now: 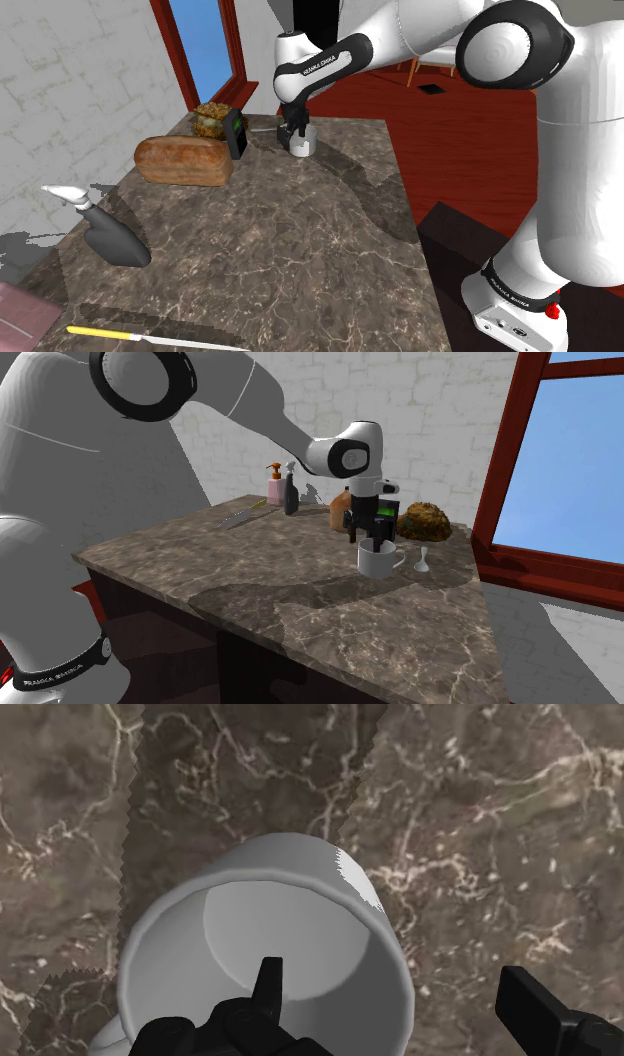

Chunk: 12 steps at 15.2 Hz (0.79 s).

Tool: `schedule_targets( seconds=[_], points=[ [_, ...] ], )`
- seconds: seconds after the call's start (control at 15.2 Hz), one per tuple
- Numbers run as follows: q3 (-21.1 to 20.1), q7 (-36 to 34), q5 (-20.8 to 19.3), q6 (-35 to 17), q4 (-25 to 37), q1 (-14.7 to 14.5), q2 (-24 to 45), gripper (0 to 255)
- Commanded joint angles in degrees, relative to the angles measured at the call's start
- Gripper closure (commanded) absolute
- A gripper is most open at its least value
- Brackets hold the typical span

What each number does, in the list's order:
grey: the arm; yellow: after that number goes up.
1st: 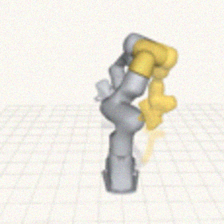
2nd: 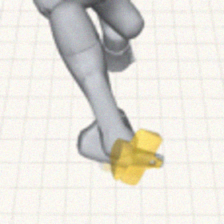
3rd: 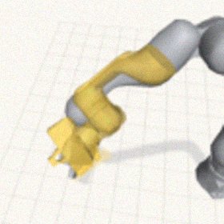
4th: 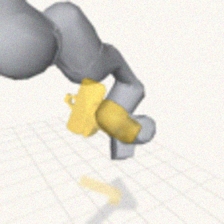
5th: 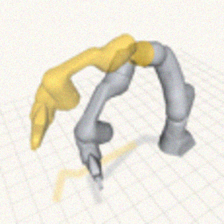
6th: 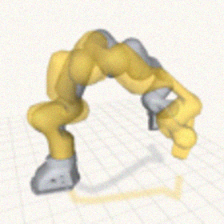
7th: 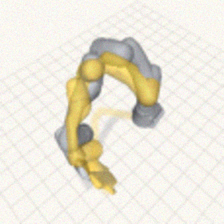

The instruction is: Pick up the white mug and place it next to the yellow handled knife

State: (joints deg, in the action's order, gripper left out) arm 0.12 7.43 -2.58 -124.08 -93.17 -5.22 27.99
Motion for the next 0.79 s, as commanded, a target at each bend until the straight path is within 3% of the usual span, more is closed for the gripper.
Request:
schedule_targets(
  seconds=[0.0,0.46,0.53,0.73],
  points=[
    [0.0,-0.07,-0.03,-0.81,-0.02,-0.02,0.77,0],
    [0.0,-0.07,-0.03,-0.8,-0.01,-0.02,0.77,0],
    [0.0,-0.07,-0.03,-0.8,-0.01,-0.02,0.77,255],
    [0.0,-0.07,-0.03,-0.8,0.0,-0.02,0.77,255]
  ],
)
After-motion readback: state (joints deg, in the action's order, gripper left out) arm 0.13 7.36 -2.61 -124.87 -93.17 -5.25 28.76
